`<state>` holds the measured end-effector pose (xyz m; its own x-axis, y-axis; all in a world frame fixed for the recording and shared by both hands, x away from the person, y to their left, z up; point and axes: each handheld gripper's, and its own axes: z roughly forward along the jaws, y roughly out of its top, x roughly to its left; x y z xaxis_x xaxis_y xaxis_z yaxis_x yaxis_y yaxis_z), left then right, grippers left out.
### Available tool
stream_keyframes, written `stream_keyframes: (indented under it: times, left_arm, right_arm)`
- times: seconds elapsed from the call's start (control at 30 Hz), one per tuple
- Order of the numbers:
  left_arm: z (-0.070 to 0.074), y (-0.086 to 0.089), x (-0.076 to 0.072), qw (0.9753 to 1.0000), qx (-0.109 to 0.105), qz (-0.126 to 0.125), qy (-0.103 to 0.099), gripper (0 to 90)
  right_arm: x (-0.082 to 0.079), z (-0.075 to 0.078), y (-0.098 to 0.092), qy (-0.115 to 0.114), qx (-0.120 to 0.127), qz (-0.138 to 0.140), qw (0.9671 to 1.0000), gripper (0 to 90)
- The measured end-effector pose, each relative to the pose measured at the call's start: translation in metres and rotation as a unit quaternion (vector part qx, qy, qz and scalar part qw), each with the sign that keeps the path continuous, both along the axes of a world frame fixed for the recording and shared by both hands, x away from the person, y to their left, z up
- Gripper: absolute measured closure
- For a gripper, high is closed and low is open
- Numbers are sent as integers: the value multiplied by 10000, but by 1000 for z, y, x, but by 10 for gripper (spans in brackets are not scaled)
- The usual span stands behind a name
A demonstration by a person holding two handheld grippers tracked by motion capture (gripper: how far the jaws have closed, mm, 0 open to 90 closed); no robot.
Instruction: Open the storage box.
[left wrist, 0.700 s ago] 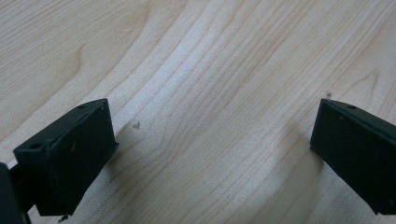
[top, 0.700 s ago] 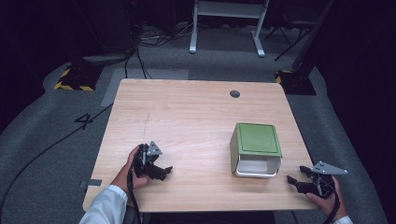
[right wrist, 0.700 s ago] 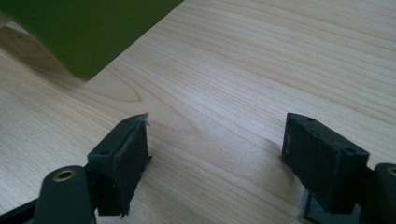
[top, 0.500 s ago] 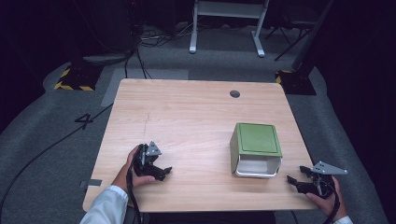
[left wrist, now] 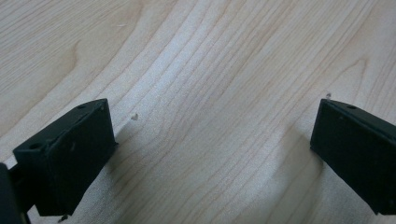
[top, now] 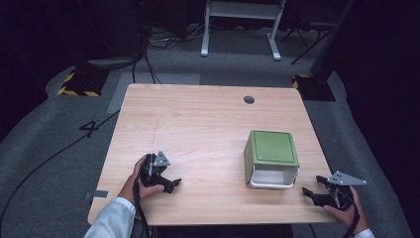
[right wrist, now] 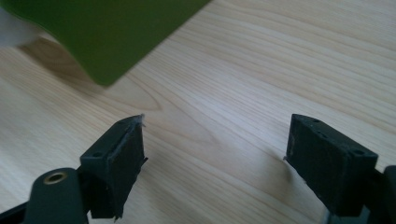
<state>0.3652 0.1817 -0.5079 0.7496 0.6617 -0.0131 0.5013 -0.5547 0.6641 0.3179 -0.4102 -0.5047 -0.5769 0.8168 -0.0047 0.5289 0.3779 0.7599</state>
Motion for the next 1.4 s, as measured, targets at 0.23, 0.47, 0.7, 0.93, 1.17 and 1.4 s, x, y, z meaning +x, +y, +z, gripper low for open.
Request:
stream_keyframes:
  times: [0.23,0.47,0.7,0.93,1.17,1.4]
  left_arm:
    - [0,0,0,10000,-6,19,-4,1]
    - [0,0,-1,10000,-9,28,-4,1]
    - [0,0,-1,10000,-9,30,-3,1]
    - [0,0,-1,10000,-7,30,-3,1]
    - [0,0,-1,10000,-11,29,-3,1]
    - [0,0,-1,10000,-10,29,-3,1]
  right_arm:
    - [-6,19,12,-162,-35,253,9995,194]
    - [-12,48,25,-382,26,415,9984,190]
    - [-12,65,41,-485,83,542,9973,190]
    - [-6,68,56,-422,22,545,9976,198]
    - [4,60,59,-335,59,391,9987,199]
    - [11,58,62,-326,63,224,9992,199]
